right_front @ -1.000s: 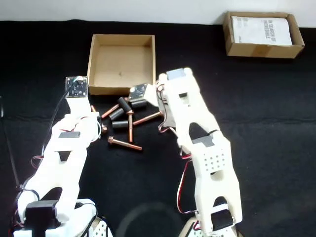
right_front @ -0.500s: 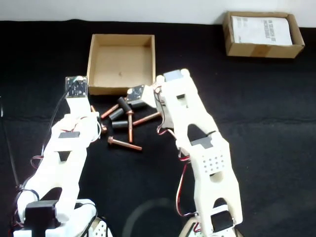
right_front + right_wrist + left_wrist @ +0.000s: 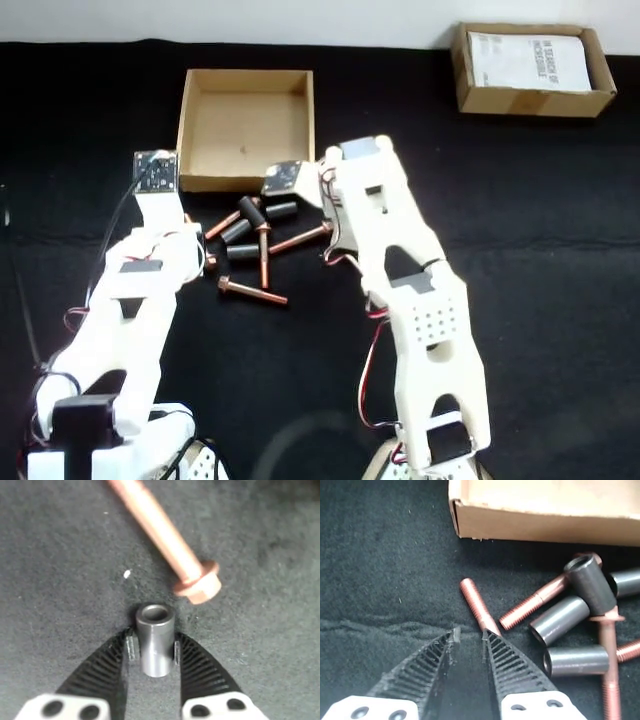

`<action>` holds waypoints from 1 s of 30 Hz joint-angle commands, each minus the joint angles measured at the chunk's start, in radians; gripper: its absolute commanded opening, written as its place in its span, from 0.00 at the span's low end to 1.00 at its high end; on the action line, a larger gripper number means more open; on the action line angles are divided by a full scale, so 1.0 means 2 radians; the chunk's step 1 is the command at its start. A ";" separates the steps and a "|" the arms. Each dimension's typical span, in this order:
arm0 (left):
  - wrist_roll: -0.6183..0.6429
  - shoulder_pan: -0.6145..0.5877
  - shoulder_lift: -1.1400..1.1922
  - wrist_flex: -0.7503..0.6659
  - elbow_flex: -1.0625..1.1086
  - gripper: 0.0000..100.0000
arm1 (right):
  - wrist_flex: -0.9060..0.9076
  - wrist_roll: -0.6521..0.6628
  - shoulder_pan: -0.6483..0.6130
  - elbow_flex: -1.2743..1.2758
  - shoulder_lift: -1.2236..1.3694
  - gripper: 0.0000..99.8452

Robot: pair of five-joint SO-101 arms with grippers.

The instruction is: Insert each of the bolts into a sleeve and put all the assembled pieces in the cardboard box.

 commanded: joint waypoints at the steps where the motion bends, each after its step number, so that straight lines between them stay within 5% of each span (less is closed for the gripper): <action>1: -0.004 -0.001 0.004 0.003 -0.021 0.09 | 0.043 -0.031 0.003 -0.055 -0.046 0.01; 18: -0.004 -0.001 0.009 0.015 -0.032 0.09 | 0.105 -0.292 0.077 -0.179 -0.316 0.01; 24: -0.004 -0.003 0.030 0.101 -0.079 0.09 | 0.105 -0.454 0.158 -0.176 -0.401 0.01; 30: -0.007 0.000 0.100 0.318 -0.223 0.09 | 0.105 -0.521 0.221 -0.063 -0.532 0.01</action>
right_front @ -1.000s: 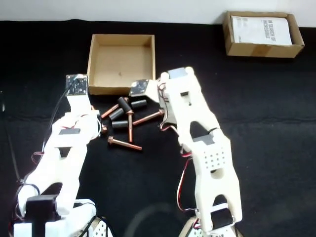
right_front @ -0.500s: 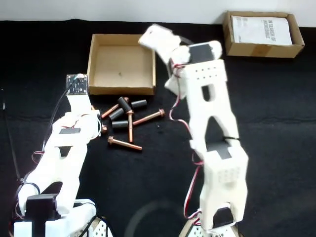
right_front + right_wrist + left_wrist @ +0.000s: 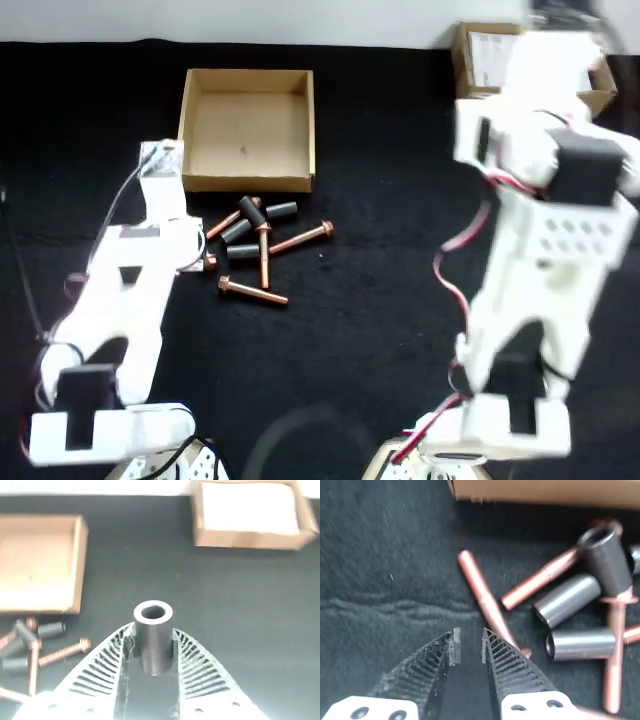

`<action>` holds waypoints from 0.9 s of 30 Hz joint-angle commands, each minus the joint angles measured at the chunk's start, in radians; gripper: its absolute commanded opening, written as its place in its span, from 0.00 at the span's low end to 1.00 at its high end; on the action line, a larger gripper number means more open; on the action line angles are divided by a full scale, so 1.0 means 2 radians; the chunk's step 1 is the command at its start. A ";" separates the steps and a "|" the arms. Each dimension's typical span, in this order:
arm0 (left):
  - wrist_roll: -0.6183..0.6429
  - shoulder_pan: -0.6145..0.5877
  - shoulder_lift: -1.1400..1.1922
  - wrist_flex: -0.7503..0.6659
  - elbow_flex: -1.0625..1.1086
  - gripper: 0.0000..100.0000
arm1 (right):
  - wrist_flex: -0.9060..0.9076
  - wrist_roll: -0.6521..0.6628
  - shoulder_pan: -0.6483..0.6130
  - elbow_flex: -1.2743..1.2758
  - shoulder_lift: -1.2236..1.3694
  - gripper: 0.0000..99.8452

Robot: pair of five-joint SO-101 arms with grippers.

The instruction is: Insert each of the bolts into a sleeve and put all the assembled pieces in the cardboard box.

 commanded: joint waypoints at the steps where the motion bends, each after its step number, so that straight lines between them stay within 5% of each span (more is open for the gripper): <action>1: -0.012 0.000 0.026 0.142 -0.107 0.09 | 0.004 -0.022 0.032 0.085 -0.118 0.01; 7: -0.071 0.030 0.049 0.317 -0.274 0.09 | -0.020 -0.020 0.040 0.285 -0.296 0.01; 13: -0.138 0.147 0.054 0.443 -0.418 0.09 | -0.119 -0.018 0.090 0.498 -0.455 0.01; 20: -0.240 0.260 0.055 0.464 -0.464 0.09 | -0.249 0.034 0.227 0.723 -0.607 0.01; 27: -0.345 0.283 0.127 0.481 -0.468 0.09 | -0.357 0.079 0.304 0.913 -0.741 0.01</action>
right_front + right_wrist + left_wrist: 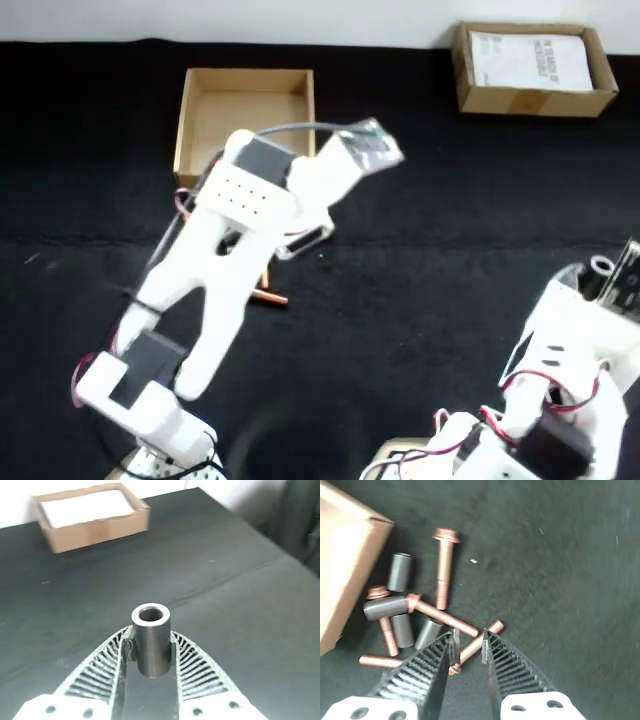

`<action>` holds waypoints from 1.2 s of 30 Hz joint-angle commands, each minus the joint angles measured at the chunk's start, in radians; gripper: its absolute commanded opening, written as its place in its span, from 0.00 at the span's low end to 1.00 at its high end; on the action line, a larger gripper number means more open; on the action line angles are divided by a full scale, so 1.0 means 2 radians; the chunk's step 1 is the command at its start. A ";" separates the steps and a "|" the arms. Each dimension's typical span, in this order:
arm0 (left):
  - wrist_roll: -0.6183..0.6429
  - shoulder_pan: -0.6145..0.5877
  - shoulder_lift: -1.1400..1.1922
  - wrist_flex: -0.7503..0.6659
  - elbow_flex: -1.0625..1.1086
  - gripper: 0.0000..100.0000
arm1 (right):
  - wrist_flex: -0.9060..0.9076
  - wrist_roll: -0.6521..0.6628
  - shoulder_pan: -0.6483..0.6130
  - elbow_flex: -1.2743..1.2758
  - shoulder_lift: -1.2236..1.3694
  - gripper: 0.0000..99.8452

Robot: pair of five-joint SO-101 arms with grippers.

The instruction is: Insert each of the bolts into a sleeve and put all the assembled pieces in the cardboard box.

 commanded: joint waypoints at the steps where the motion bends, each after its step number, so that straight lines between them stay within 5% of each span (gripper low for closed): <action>1: -0.047 0.007 0.036 0.003 -0.019 0.09 | -0.049 0.021 0.026 0.089 -0.067 0.01; 10: -0.064 0.004 0.239 -0.012 -0.203 0.09 | -0.083 0.054 0.033 0.237 -0.199 0.01; 19: -0.062 0.003 0.425 0.064 -0.442 0.09 | -0.101 0.054 0.036 0.249 -0.196 0.01; 36: -0.016 -0.030 0.519 0.064 -0.502 0.01 | -0.098 0.055 0.040 0.252 -0.196 0.01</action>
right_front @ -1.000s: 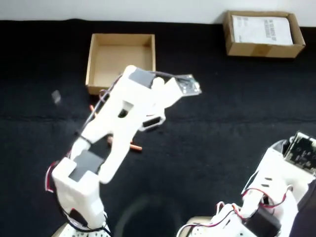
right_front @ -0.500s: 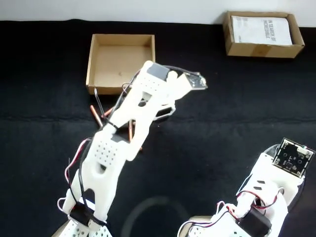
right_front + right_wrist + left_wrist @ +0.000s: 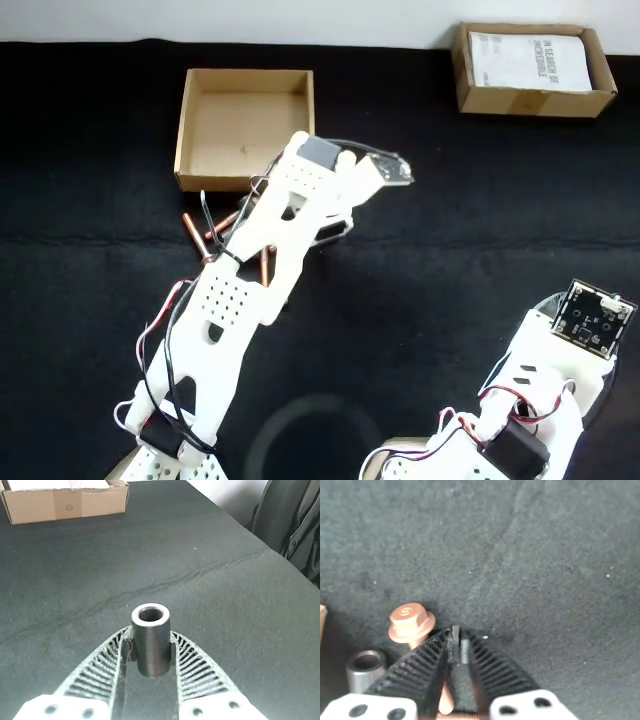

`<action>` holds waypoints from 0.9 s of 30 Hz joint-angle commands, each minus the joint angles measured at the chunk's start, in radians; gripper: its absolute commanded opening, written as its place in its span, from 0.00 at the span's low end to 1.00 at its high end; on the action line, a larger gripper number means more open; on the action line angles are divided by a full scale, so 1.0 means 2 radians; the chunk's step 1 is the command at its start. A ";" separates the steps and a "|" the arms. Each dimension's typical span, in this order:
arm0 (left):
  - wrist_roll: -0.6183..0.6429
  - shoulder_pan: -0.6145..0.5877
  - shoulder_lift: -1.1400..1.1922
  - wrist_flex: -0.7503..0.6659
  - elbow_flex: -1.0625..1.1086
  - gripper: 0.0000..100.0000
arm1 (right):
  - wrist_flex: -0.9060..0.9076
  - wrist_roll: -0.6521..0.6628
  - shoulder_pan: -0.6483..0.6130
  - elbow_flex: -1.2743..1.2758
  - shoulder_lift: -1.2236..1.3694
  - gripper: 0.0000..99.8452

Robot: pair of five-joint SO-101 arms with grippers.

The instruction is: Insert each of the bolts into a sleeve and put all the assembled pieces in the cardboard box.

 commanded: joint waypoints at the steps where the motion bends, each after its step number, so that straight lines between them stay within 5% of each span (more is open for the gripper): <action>1: 0.011 -0.016 0.001 -0.001 -0.010 0.01 | -0.007 0.004 0.015 -0.002 -0.007 0.01; 8: 0.020 -0.003 -0.026 0.010 -0.010 0.01 | -0.010 0.028 0.018 0.027 -0.007 0.01; 16: 0.048 -0.006 -0.123 0.008 -0.009 0.17 | -0.010 0.027 0.016 0.033 -0.007 0.01; 27: 0.033 -0.036 -0.048 -0.010 -0.013 0.16 | -0.010 0.028 0.016 0.034 -0.007 0.01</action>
